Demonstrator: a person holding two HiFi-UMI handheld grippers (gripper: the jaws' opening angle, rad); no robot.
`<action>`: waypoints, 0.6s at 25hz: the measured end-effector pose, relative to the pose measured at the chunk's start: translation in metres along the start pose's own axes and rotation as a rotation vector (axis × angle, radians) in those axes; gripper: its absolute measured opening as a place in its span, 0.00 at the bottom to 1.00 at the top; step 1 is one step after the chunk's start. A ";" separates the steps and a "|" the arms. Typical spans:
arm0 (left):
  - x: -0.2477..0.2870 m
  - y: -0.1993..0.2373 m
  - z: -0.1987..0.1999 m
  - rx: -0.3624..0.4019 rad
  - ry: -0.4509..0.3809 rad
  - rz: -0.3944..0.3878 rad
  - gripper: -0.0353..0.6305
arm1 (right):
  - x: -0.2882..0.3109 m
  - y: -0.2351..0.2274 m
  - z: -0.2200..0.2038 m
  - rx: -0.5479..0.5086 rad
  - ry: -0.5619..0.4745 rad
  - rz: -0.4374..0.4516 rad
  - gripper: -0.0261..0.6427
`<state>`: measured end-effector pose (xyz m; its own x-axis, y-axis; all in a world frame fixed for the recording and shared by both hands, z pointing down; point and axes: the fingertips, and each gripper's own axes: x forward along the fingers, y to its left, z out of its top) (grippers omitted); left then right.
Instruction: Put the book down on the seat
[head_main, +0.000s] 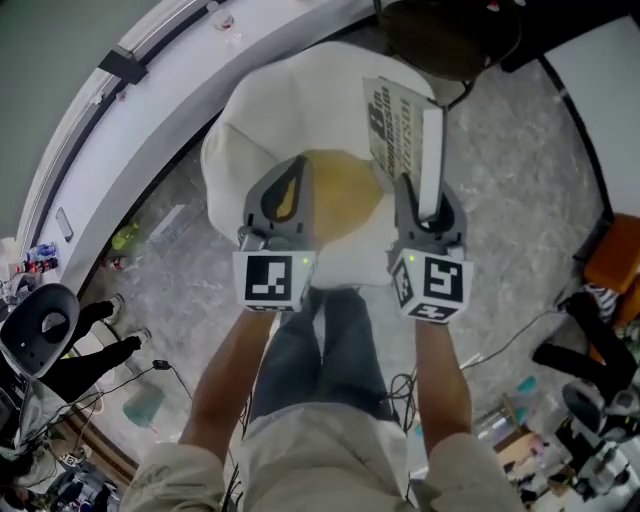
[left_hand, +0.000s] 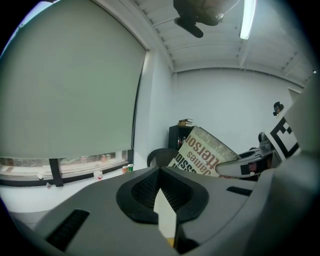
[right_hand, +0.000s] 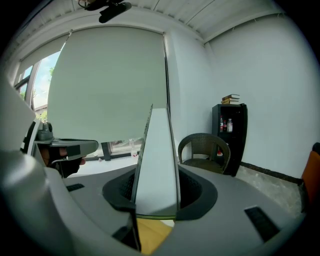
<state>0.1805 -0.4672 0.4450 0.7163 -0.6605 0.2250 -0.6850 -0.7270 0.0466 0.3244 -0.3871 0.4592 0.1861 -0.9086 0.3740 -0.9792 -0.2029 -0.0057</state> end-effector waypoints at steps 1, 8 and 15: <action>0.005 0.003 -0.015 -0.010 0.011 0.006 0.06 | 0.008 0.000 -0.012 -0.005 0.013 0.002 0.28; 0.024 0.025 -0.110 -0.052 0.075 0.042 0.06 | 0.059 0.014 -0.099 -0.029 0.104 0.042 0.28; 0.047 0.032 -0.187 -0.078 0.110 0.062 0.06 | 0.098 0.011 -0.174 -0.057 0.159 0.060 0.28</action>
<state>0.1670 -0.4862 0.6393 0.6566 -0.6757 0.3351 -0.7384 -0.6663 0.1035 0.3175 -0.4148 0.6575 0.1164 -0.8481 0.5169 -0.9920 -0.1248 0.0186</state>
